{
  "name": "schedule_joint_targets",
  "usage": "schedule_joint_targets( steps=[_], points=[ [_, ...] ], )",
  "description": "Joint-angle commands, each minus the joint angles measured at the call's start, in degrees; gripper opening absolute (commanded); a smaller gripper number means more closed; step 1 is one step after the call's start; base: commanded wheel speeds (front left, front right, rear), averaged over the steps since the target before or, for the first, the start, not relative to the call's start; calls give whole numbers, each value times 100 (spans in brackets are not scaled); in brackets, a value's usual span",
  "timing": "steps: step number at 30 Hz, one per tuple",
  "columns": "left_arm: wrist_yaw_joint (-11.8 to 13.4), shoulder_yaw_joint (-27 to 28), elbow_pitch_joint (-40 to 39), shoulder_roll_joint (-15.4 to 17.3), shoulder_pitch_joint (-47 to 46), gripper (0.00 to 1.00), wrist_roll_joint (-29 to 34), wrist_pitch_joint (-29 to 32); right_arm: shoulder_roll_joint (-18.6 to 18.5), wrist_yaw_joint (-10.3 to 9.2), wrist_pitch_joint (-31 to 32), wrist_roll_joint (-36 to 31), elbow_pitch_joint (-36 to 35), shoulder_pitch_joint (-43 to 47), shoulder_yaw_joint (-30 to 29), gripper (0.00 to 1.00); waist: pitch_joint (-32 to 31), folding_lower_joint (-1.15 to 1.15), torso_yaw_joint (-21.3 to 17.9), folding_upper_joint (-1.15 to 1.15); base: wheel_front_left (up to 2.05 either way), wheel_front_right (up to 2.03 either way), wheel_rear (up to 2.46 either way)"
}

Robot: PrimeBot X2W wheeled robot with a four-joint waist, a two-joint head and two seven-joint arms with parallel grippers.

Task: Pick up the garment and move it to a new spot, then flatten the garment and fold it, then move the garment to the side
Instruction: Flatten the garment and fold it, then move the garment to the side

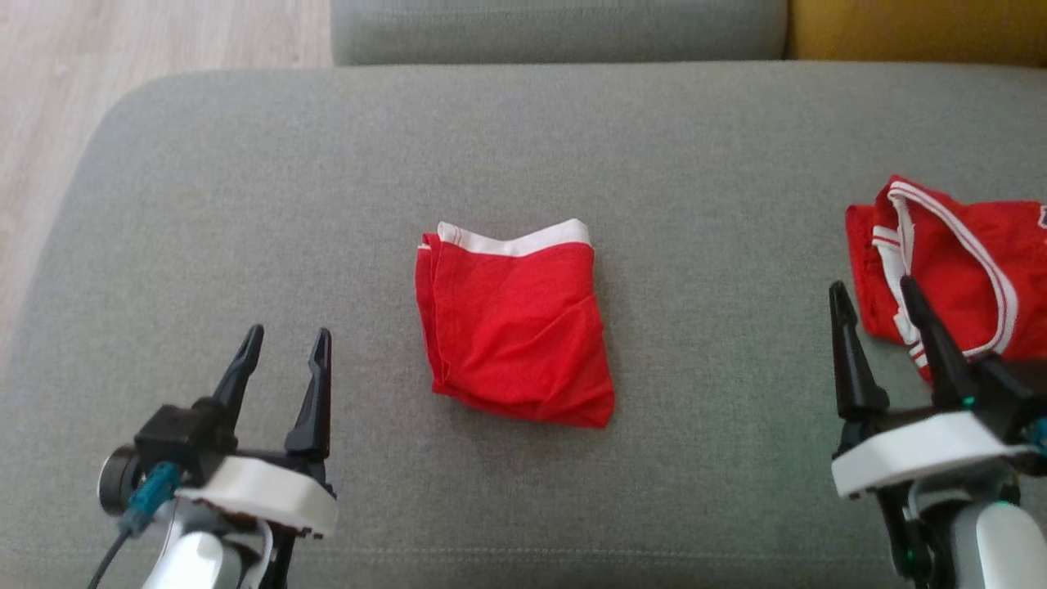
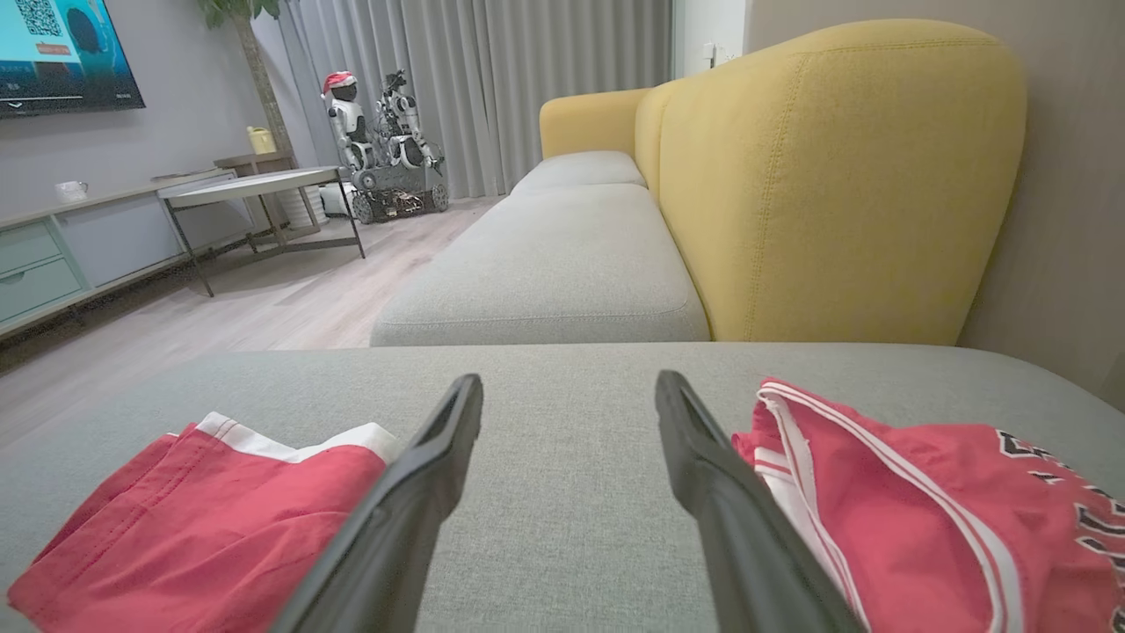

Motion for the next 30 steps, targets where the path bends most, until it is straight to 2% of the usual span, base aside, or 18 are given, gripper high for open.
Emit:
schedule_joint_targets(
  steps=[1,13,30],
  points=[
    [43,202,-229,162,-154,100,-40,19,-20,-4,15,-23,-260,-52,124,100,-90,0,-1,0,0,0,0],
    [153,155,-334,240,161,100,-82,160,-20,-4,203,40,-362,357,137,100,-451,0,-50,0,0,0,0],
    [260,121,-354,310,199,100,-84,255,-20,-4,291,30,-374,442,177,100,-515,0,-63,0,0,0,0]
  ],
)
